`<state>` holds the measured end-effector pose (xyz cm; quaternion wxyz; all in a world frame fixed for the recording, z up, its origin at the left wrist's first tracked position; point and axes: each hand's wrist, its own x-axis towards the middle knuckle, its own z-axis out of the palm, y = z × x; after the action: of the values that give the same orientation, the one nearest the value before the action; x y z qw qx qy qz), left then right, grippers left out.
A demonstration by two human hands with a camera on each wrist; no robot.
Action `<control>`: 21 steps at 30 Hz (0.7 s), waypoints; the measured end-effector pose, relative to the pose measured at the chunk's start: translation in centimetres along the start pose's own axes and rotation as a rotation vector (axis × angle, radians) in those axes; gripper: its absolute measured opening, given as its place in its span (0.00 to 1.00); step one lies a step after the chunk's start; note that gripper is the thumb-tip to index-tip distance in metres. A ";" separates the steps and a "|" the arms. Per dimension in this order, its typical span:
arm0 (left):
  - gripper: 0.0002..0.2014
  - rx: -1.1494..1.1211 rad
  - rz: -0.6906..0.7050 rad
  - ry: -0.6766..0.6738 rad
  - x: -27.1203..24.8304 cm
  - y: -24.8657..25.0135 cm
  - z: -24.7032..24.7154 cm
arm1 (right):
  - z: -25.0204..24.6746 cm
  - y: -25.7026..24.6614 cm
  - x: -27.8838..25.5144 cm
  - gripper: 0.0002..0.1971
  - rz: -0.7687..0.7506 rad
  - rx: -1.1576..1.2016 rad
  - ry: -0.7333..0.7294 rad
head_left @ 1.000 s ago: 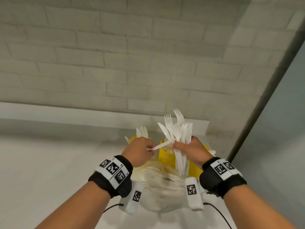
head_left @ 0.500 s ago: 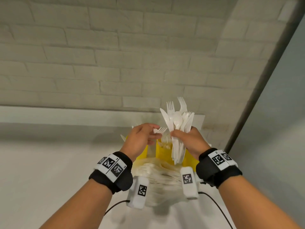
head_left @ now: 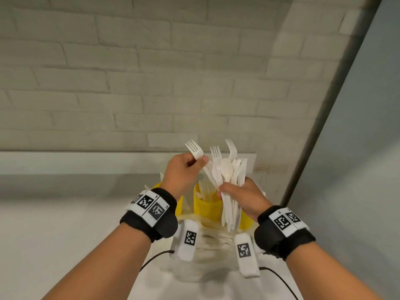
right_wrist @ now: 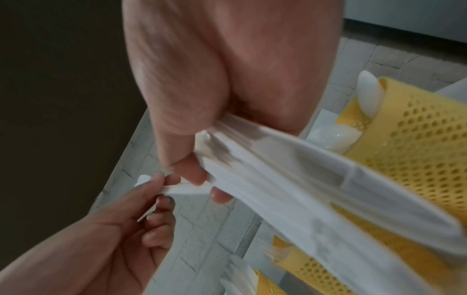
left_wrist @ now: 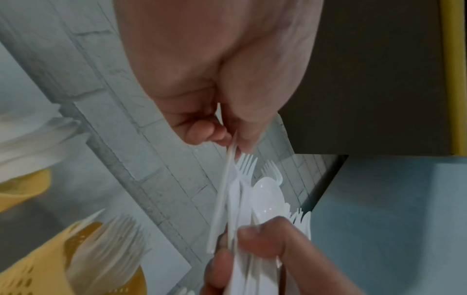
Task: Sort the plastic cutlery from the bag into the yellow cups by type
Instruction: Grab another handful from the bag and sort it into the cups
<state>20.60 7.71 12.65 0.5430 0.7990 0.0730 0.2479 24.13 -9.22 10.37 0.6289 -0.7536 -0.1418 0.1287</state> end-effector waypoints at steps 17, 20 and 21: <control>0.11 -0.010 -0.079 -0.048 1.6 -0.1 0.3 | 1.4 0.7 0.4 0.05 -0.059 -0.132 0.012; 0.12 -0.012 -0.037 -0.024 1.6 -0.2 0.1 | 1.4 0.7 0.3 0.04 -0.027 -0.092 0.006; 0.11 -0.030 -0.034 -0.012 1.6 -0.2 -0.1 | 1.3 0.6 0.3 0.04 -0.021 -0.086 -0.003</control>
<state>22.02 8.46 13.03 0.5594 0.7910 0.0795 0.2347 23.92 -8.00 9.49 0.5971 -0.7781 -0.1558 0.1170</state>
